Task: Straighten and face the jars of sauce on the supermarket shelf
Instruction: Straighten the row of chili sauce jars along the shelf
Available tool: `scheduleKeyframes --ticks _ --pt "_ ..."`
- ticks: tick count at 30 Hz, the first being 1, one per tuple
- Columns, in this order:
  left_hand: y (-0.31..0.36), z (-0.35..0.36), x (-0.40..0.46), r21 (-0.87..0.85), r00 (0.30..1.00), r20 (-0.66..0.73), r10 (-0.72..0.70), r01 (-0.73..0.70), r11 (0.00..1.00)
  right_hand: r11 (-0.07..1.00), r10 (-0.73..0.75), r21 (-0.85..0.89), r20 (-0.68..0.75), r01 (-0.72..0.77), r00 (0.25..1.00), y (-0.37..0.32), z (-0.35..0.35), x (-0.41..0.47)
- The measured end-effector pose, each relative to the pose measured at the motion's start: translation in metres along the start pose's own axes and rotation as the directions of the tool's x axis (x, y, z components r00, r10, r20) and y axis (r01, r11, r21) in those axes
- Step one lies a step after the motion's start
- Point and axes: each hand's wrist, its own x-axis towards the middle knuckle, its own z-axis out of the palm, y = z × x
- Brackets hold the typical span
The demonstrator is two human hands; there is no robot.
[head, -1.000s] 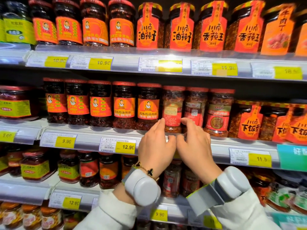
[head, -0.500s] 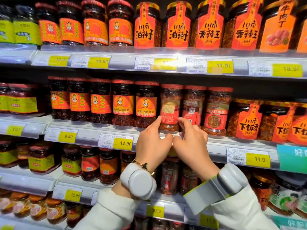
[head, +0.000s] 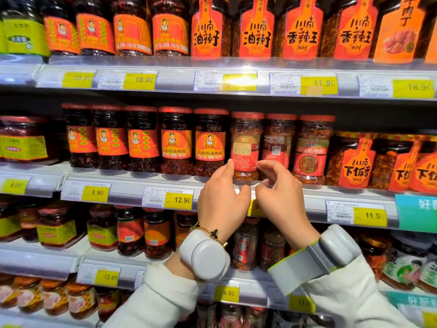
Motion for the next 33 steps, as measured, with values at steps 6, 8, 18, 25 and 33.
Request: scheduleKeyframes --ticks 6,8,18,25,33 --pt "0.001 0.003 0.002 0.125 0.999 -0.034 0.008 -0.003 0.992 0.995 0.031 -0.1 0.027 -0.028 0.999 -0.003 0.004 0.003" --pt "0.001 0.003 0.004 0.128 1.0 -0.02 0.01 -0.007 0.992 0.998 0.046 -0.045 0.029 -0.045 0.999 -0.003 0.003 0.004" --pt "0.005 0.001 -0.004 0.105 0.998 -0.059 0.003 0.003 0.994 0.997 0.072 0.016 0.025 -0.073 0.997 -0.006 0.002 0.001" --pt "0.006 -0.002 0.005 0.03 0.997 0.067 -0.045 0.043 0.999 0.994 0.059 0.089 -0.003 -0.058 0.998 -0.005 0.003 -0.002" --pt "0.012 -0.001 0.0 0.012 0.999 -0.002 -0.04 0.04 0.999 0.999 0.049 0.019 -0.005 -0.049 0.999 -0.007 0.001 -0.001"
